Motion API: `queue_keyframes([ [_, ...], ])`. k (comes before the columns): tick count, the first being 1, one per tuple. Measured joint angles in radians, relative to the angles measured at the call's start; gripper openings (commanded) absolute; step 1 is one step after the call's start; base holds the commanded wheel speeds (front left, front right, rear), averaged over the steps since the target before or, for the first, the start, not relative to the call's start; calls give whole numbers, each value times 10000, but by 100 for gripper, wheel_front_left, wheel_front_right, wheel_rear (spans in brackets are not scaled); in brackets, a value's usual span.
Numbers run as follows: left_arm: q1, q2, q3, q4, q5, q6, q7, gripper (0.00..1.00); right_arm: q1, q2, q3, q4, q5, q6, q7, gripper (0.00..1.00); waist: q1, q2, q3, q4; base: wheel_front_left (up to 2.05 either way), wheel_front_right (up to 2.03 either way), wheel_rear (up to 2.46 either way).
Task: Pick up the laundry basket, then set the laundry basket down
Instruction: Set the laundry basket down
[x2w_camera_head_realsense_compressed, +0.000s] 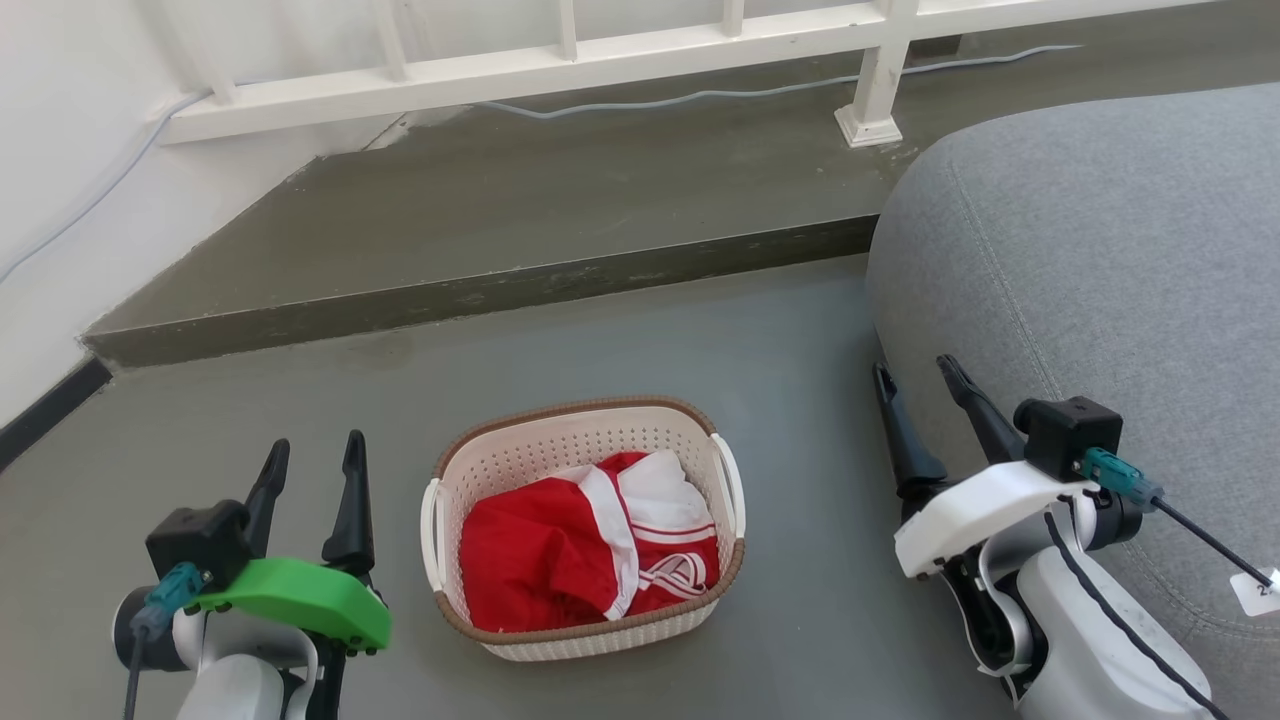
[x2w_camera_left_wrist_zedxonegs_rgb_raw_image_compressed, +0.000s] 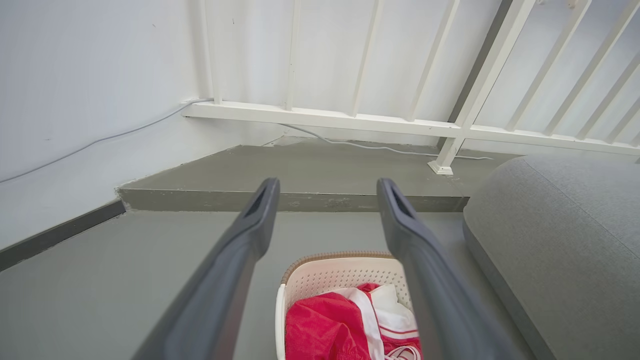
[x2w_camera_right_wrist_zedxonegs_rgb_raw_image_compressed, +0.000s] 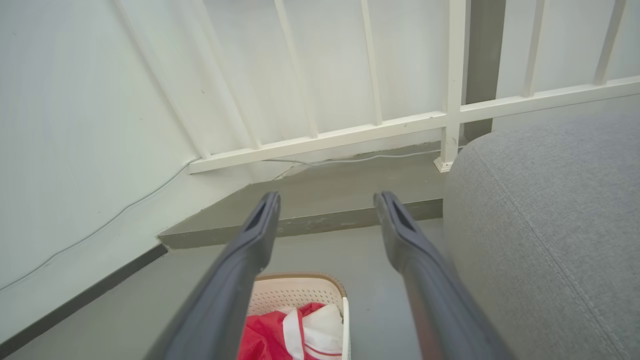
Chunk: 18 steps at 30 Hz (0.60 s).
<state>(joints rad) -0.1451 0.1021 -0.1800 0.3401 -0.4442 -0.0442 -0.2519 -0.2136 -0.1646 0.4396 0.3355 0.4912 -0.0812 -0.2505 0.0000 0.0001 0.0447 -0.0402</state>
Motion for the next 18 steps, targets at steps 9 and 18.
queue_keyframes([
  [9, 298, -196, 182, -230, 192, 0, 2, 100, 299, 65, -255, -221, -184, 0, 0, 100, 0, 0, -12, 16, 0, 0, 0],
  [18, 483, -278, 301, -328, 370, -77, 2, 100, 560, 107, -499, -351, -359, 13, -13, 100, 0, 0, -74, 24, 0, 0, 0],
])
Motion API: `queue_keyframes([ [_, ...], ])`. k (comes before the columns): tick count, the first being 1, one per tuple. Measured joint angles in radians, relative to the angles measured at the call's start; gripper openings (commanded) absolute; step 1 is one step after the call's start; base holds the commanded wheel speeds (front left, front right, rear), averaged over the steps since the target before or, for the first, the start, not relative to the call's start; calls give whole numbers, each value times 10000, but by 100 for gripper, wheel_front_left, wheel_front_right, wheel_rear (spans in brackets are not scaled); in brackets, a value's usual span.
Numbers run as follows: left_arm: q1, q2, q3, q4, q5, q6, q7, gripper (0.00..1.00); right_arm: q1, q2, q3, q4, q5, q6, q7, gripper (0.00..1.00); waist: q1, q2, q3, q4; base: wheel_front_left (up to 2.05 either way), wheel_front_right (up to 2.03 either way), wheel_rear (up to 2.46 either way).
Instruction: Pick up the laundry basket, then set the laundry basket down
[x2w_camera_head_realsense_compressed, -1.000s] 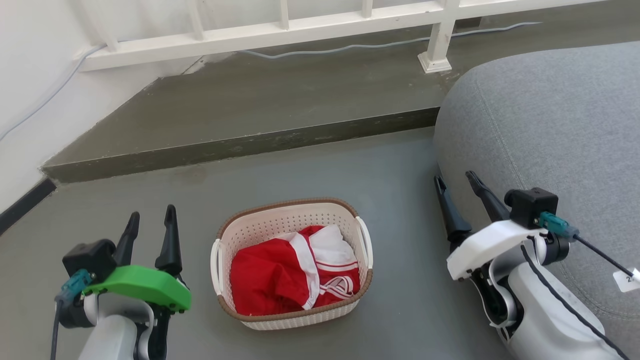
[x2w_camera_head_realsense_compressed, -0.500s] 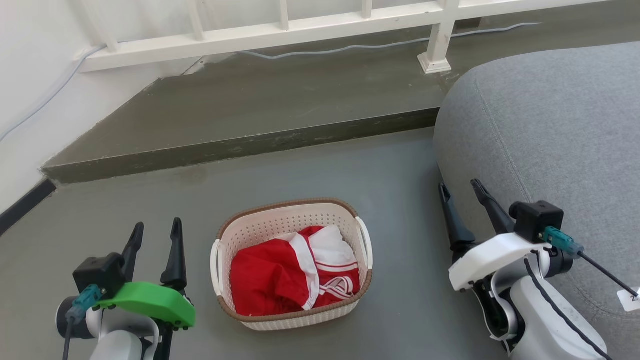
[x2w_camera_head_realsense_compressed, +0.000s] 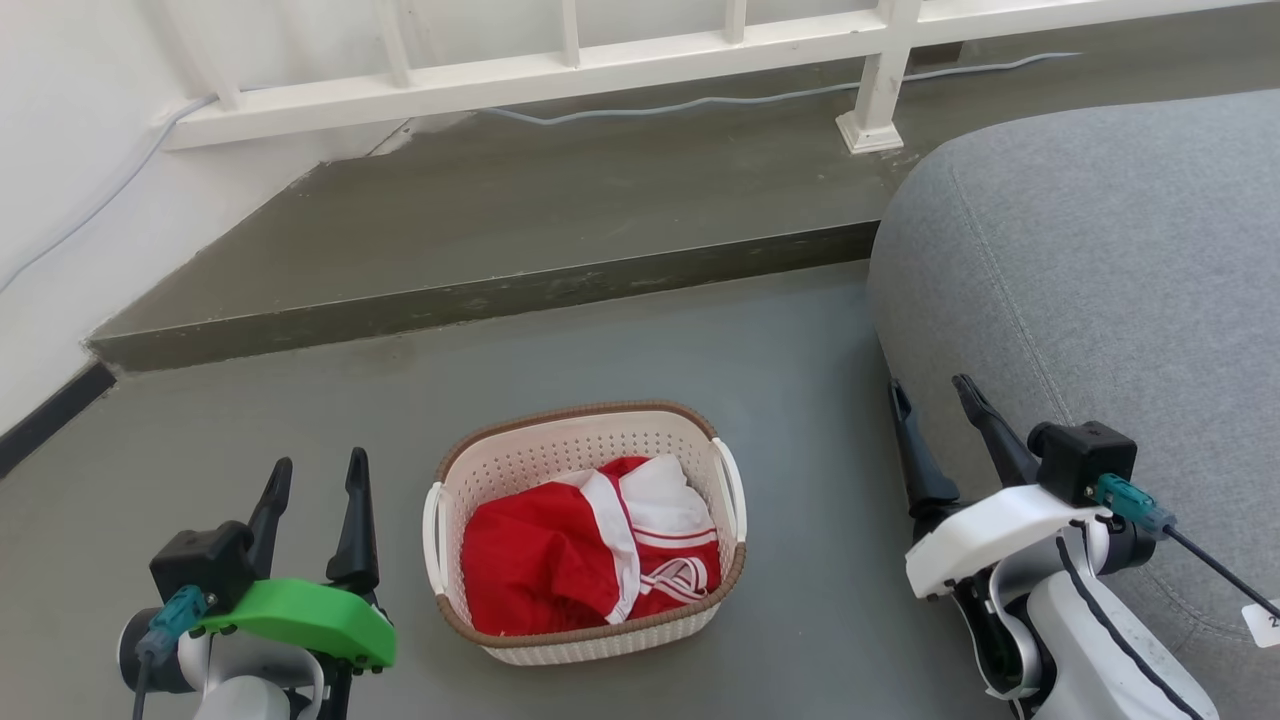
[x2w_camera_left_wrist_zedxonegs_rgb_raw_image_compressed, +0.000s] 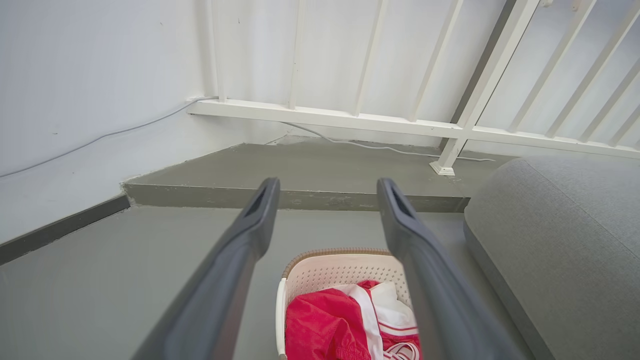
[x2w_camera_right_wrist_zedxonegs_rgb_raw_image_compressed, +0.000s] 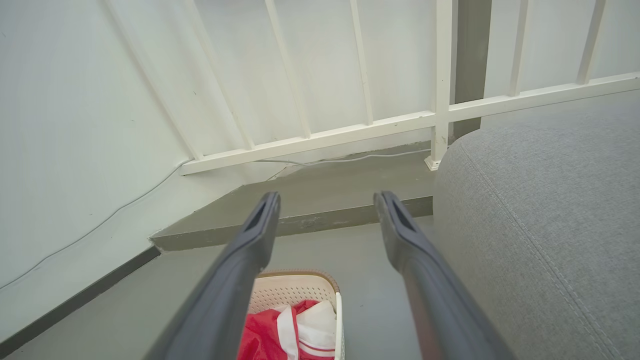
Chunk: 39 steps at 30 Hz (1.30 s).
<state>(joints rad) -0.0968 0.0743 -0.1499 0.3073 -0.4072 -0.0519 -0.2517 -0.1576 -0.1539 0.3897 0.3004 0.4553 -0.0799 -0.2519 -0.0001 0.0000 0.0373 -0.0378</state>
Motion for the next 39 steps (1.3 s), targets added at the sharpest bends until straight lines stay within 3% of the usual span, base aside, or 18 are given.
queue_keyframes([
  [39, 368, -247, 393, -123, 178, -364, -2, 100, 477, 414, -625, -140, -585, 401, 0, 100, 1, 0, 12, 23, 0, 0, 0],
])
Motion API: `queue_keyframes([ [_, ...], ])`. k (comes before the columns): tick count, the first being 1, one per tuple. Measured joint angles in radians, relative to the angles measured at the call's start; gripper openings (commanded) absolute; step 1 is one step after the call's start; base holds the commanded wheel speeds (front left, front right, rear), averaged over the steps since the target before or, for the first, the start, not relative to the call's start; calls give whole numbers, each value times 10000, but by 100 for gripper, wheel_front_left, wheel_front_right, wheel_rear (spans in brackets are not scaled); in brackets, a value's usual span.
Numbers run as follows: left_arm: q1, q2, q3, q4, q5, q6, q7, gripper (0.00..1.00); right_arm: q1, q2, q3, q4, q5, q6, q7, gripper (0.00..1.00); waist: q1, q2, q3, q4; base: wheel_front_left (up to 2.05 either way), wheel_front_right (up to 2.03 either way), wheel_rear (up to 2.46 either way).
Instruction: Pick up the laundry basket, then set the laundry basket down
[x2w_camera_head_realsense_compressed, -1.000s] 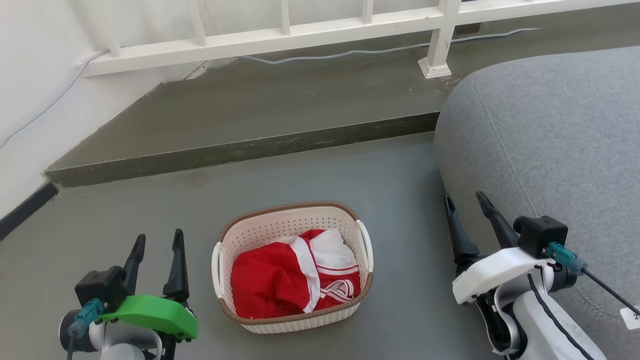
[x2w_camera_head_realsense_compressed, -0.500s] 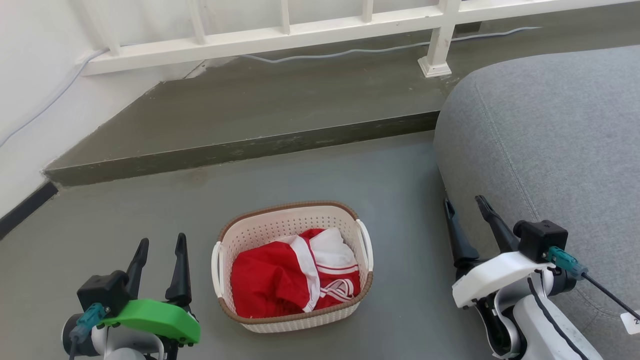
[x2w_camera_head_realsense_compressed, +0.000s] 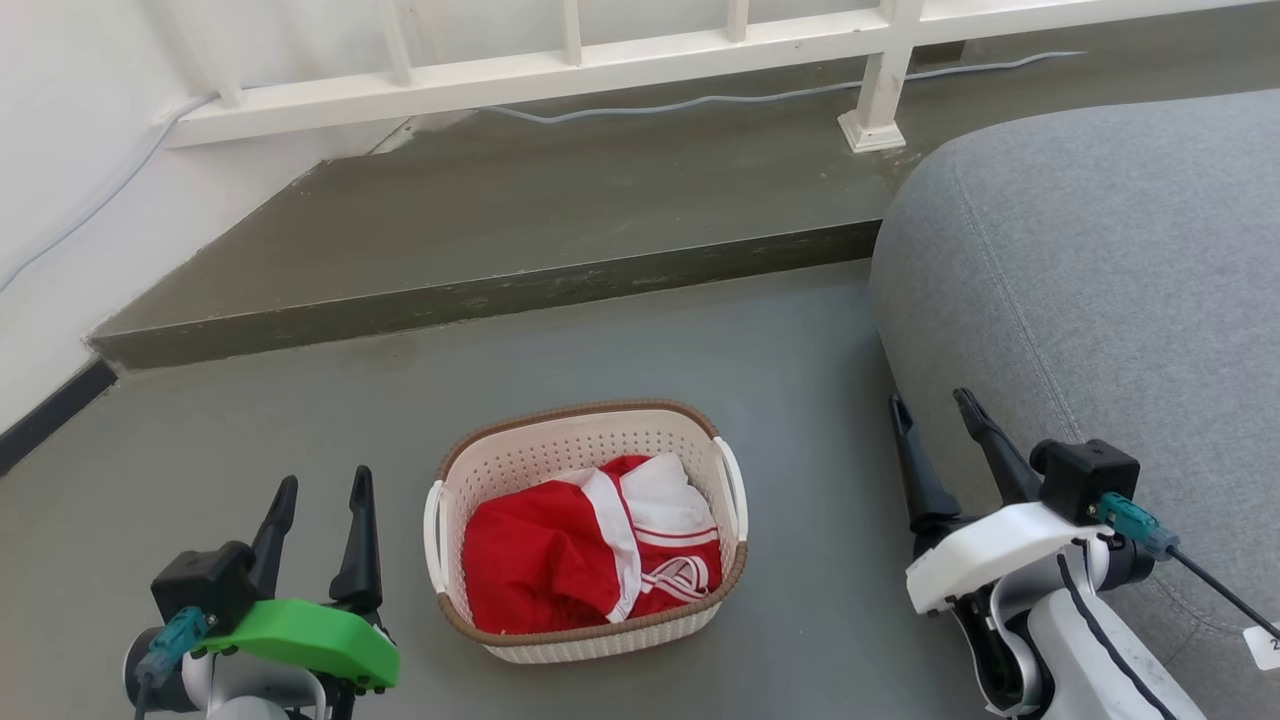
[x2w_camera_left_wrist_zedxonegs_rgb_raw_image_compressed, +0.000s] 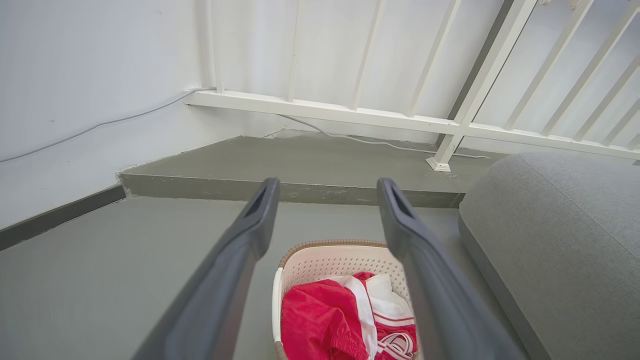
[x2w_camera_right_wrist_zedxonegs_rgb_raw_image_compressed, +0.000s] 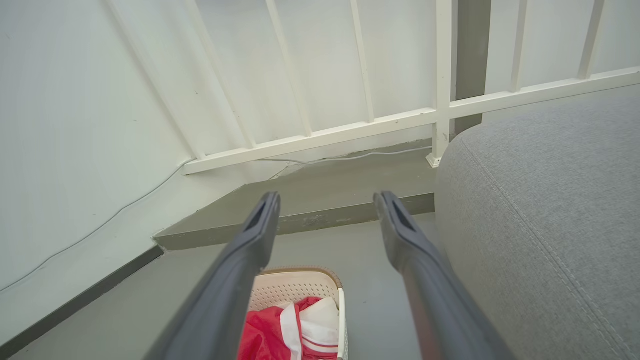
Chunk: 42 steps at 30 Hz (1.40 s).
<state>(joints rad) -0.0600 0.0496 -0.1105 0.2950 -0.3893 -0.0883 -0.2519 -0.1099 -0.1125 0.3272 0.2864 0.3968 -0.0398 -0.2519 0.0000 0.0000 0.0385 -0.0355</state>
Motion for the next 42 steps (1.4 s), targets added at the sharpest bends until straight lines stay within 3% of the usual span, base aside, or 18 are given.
queue_keyframes([
  [2, 0, -10, -12, -8, -6, -54, 0, 100, 10, 23, -19, 0, -25, 35, 0, 100, 0, 0, 4, 7, 0, 0, 0],
  [3, 4, -23, -19, 69, -19, -50, 6, 0, 26, 36, 0, 81, -17, 31, 2, 0, 0, 0, 4, 7, 0, 0, 0],
  [15, 194, -127, 163, 556, -581, -50, 324, 0, 520, 169, -146, 391, 552, 127, 111, 0, 0, 0, -24, 28, 0, 0, 0],
  [42, 175, -134, 706, 562, -3563, -86, 1300, 0, 520, 265, -1202, 222, 3645, 483, 965, 0, 0, 0, -110, 119, 0, 0, 0],
])
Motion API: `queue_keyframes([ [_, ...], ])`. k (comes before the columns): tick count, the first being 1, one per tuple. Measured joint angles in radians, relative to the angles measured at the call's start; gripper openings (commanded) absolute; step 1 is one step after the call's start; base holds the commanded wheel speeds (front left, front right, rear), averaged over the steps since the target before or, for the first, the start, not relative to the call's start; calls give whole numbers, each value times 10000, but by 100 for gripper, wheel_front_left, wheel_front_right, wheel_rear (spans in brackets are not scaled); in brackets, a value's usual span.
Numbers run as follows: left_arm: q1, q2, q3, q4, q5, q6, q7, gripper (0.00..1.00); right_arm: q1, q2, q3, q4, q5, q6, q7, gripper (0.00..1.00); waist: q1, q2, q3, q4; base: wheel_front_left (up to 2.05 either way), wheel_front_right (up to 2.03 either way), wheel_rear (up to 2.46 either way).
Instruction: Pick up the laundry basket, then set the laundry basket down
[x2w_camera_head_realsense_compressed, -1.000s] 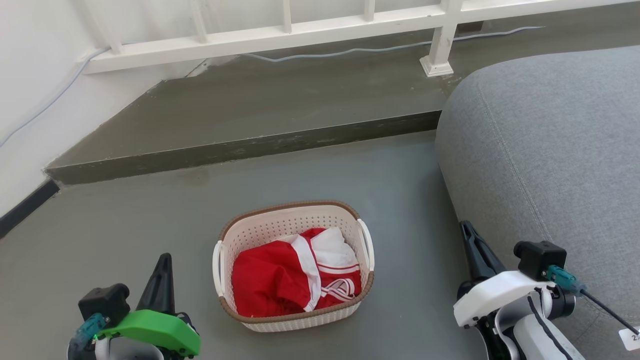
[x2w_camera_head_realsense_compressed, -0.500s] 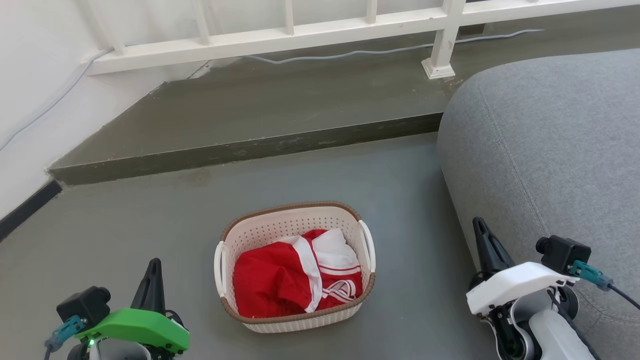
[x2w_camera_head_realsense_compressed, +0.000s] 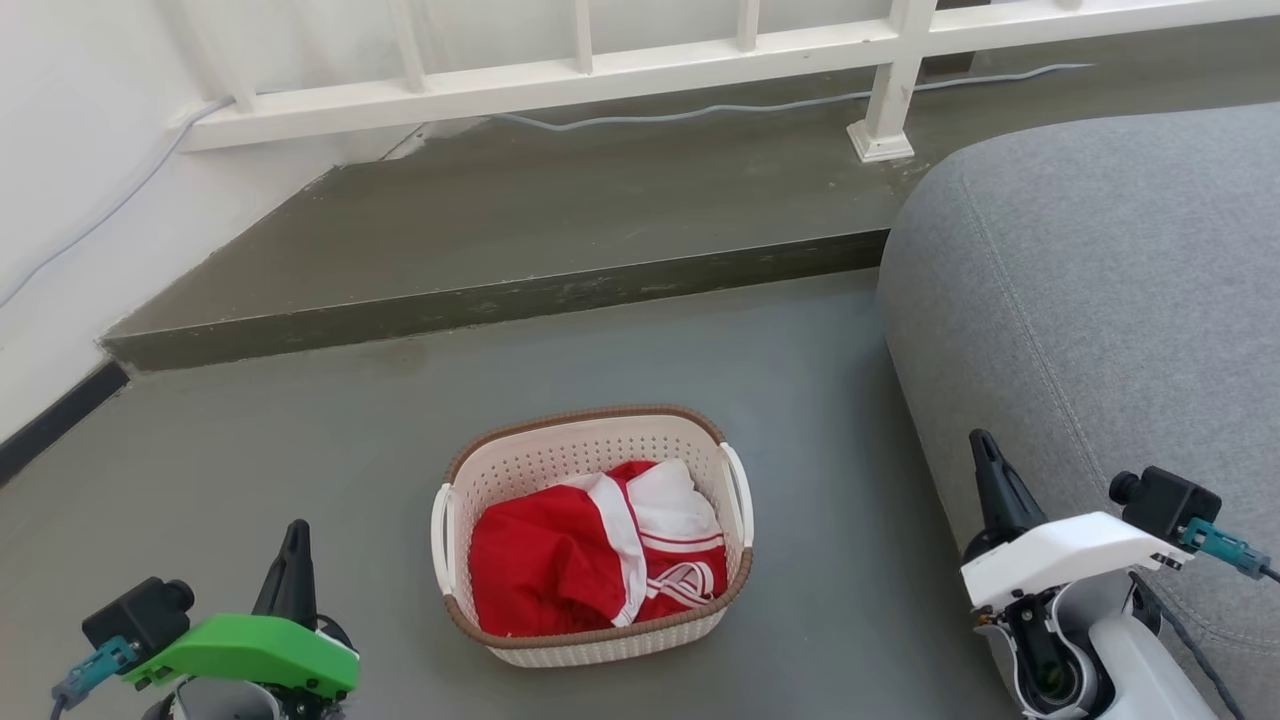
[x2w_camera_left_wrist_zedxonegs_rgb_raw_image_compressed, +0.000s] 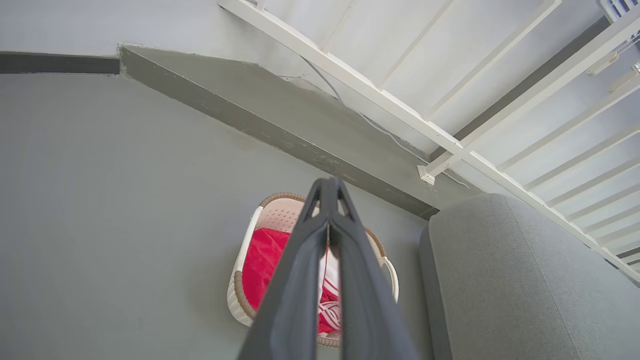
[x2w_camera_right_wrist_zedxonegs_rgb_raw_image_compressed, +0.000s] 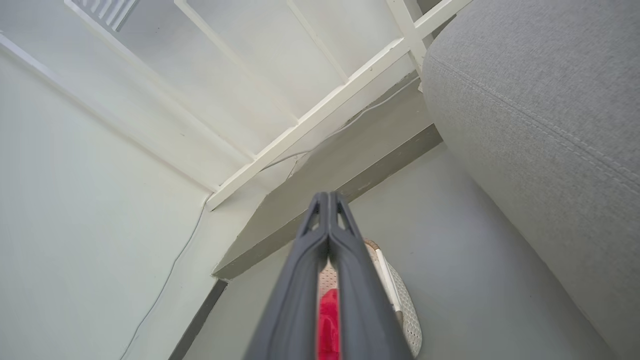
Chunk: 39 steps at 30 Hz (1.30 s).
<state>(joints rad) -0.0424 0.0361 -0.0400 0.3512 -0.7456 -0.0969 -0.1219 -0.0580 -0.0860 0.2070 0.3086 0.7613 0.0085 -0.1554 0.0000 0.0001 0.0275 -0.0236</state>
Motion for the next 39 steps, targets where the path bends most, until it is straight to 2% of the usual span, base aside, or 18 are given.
queue_keyframes([
  [39, -42, -19, 681, -334, -4330, -100, 1250, 0, -3, 155, -1593, -102, 4408, 539, 1227, 0, 1, 0, -128, 124, 0, 0, 0],
])
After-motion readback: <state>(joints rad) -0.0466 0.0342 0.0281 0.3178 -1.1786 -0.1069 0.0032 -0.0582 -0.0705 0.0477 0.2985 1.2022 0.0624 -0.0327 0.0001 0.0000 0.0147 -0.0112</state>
